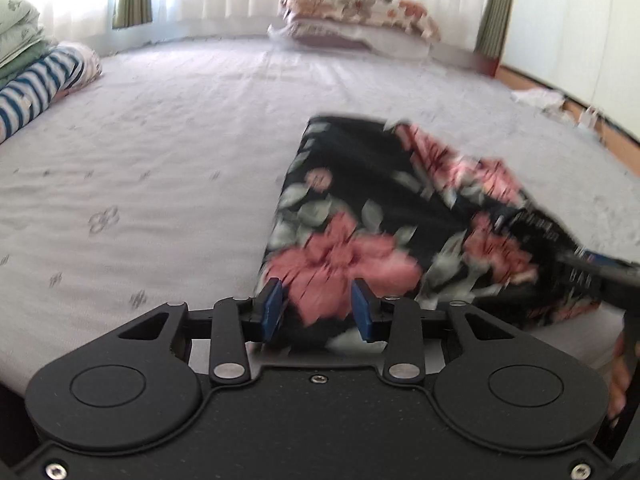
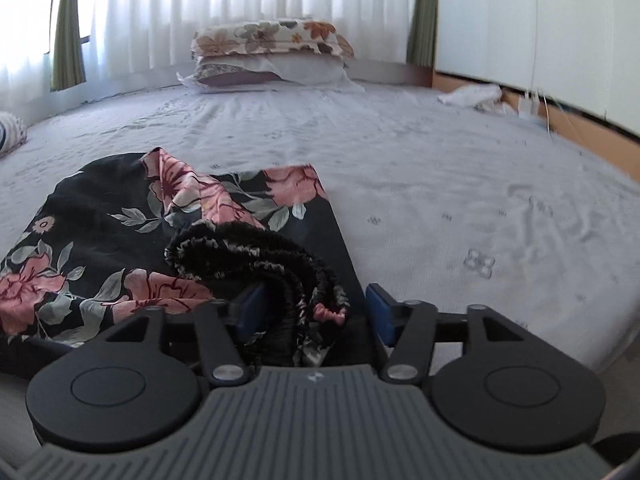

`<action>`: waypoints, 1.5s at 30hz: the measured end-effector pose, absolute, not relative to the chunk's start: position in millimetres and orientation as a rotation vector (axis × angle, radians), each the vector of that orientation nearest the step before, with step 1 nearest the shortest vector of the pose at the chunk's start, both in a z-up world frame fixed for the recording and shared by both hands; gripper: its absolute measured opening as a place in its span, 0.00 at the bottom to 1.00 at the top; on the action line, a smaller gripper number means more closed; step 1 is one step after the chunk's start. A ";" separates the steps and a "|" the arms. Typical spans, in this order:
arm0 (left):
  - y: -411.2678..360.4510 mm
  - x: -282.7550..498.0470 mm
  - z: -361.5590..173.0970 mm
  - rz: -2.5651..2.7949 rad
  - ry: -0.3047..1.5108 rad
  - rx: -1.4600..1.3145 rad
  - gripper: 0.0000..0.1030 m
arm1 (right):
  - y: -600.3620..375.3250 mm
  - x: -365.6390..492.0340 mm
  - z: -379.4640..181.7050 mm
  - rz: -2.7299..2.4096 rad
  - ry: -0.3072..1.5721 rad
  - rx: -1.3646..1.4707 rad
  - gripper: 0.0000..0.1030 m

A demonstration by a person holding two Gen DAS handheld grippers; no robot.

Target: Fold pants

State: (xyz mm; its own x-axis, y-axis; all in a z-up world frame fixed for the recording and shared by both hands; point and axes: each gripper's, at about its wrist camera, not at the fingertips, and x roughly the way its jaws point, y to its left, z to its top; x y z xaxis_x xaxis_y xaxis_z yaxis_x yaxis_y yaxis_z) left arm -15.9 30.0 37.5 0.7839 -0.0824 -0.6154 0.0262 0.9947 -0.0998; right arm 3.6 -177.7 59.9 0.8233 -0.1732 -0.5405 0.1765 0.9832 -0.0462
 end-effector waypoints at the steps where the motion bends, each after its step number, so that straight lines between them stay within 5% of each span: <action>1: 28.1 -14.5 39.7 -0.064 0.649 -0.088 0.36 | -176.8 0.6 63.6 -0.181 0.558 -0.015 0.77; 7: 6.5 -3.0 39.9 -0.116 0.625 -0.071 0.39 | -170.3 -5.8 93.9 -0.111 0.448 -0.120 0.90; 11: -6.8 1.6 21.8 -0.125 0.680 -0.021 0.39 | -147.8 27.2 85.8 0.107 0.569 -0.245 0.98; 22: -16.8 -7.7 8.3 -0.143 0.633 0.091 0.40 | -142.5 86.0 73.3 0.015 0.609 -0.439 0.96; 30: -13.4 -11.1 7.9 -0.150 0.625 0.100 0.41 | -218.7 107.7 90.3 -0.313 0.583 -0.048 0.96; 41: 9.0 -5.0 32.6 -0.212 0.657 -0.017 0.46 | -246.9 100.1 110.9 -0.237 0.522 0.058 0.96; 43: 17.4 6.7 45.4 -0.197 0.640 -0.036 0.48 | -233.8 87.5 112.9 -0.125 0.525 0.042 0.92; 45: 20.2 23.8 58.9 -0.145 0.613 -0.002 0.48 | -217.7 74.0 108.3 -0.030 0.540 0.008 0.75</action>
State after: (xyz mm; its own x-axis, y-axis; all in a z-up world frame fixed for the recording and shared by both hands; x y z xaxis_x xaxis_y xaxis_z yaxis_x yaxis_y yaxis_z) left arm 23.8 20.2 58.9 0.8080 -0.1361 -0.5733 0.1352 0.9898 -0.0445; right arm 74.0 -217.7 108.3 0.8571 -0.0267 -0.5144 0.0311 0.9995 -0.0001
